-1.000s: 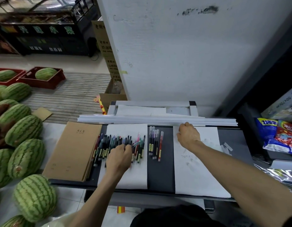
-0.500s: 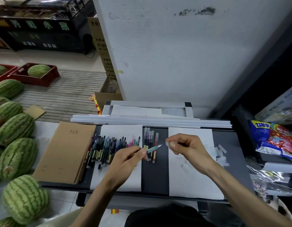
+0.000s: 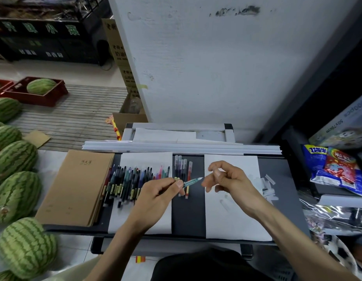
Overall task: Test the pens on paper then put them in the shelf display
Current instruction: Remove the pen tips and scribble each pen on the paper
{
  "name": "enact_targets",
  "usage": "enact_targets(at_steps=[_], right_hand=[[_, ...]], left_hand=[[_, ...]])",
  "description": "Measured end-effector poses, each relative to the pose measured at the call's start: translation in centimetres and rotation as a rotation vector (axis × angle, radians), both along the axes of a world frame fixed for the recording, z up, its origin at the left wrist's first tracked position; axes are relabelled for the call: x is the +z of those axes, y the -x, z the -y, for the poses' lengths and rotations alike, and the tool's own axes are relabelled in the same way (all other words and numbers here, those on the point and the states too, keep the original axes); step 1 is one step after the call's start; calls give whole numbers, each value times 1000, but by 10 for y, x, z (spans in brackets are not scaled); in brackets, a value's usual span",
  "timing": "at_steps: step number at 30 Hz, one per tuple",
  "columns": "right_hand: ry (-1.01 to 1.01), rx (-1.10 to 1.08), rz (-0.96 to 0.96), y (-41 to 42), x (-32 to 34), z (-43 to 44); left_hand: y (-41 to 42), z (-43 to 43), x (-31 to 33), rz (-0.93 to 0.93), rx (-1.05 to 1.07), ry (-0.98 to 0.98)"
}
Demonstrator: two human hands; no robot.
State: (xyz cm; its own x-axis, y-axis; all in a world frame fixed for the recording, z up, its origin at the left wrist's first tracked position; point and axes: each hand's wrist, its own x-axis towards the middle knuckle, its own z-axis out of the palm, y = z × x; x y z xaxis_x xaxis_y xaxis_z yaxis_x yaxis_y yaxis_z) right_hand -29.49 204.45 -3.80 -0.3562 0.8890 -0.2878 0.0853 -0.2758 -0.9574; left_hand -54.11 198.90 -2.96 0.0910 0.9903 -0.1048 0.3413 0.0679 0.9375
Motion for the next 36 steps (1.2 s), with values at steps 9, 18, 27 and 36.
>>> enact_targets(at_steps=[9, 18, 27, 36], right_hand=[[227, -295, -471, 20, 3, 13], [98, -381, -428, 28, 4, 21], [81, -358, -362, 38, 2, 31], [185, -416, -402, 44, -16, 34]], left_hand=[[-3, 6, 3, 5, 10, -18], [-3, 8, 6, 24, 25, -32], [-5, 11, 3, 50, 28, -18], [-31, 16, -21, 175, 162, 4]])
